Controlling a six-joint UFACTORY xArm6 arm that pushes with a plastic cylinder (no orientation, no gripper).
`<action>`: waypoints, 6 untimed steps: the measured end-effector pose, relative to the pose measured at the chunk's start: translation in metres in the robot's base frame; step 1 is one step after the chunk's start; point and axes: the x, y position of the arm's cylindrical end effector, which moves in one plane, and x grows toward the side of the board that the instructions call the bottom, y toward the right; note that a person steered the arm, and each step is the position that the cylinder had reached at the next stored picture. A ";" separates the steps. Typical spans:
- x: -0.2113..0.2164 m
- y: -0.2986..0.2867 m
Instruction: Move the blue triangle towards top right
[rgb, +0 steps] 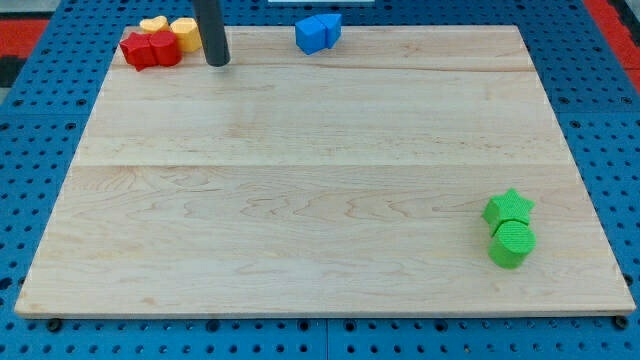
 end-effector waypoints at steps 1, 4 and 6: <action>-0.019 0.000; -0.070 0.013; -0.070 0.045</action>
